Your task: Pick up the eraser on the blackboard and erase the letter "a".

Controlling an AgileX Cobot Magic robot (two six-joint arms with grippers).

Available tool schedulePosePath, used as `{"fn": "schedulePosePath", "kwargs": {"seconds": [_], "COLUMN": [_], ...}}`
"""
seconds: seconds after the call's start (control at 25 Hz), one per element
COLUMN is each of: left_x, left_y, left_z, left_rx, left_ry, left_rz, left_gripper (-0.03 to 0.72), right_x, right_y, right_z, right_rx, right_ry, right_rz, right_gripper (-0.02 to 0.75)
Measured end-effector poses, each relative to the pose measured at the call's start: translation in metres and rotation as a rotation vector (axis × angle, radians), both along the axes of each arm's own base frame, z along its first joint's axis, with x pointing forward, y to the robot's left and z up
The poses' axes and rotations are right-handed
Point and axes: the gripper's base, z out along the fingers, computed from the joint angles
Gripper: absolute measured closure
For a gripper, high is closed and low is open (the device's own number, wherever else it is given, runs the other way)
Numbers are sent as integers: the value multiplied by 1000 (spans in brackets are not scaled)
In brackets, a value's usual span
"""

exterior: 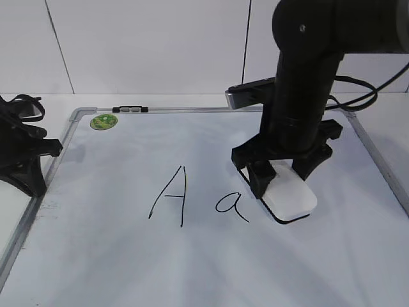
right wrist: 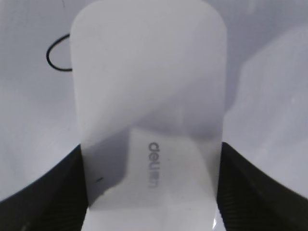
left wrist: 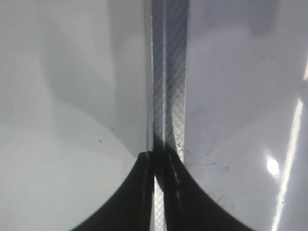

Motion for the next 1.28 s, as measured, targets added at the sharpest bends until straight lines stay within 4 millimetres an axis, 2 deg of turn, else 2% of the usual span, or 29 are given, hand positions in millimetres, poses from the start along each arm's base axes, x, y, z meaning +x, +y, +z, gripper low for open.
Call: {"fn": "schedulePosePath", "kwargs": {"seconds": [0.16, 0.4, 0.52, 1.28], "left_x": [0, 0, 0, 0], "left_y": [0, 0, 0, 0], "left_z": [0, 0, 0, 0], "left_rx": [-2, -3, -5, -4], "left_ry": [0, 0, 0, 0], "left_rz": [1, 2, 3, 3], "left_gripper": [670, 670, 670, 670], "right_x": [15, 25, 28, 33], "right_y": [7, 10, 10, 11], "right_z": [-3, -23, -33, -49], "right_rx": [-1, -54, -75, -93], "right_ry": [-19, 0, 16, 22], "right_rz": [5, 9, 5, -30], "right_gripper": [167, 167, 167, 167]}}
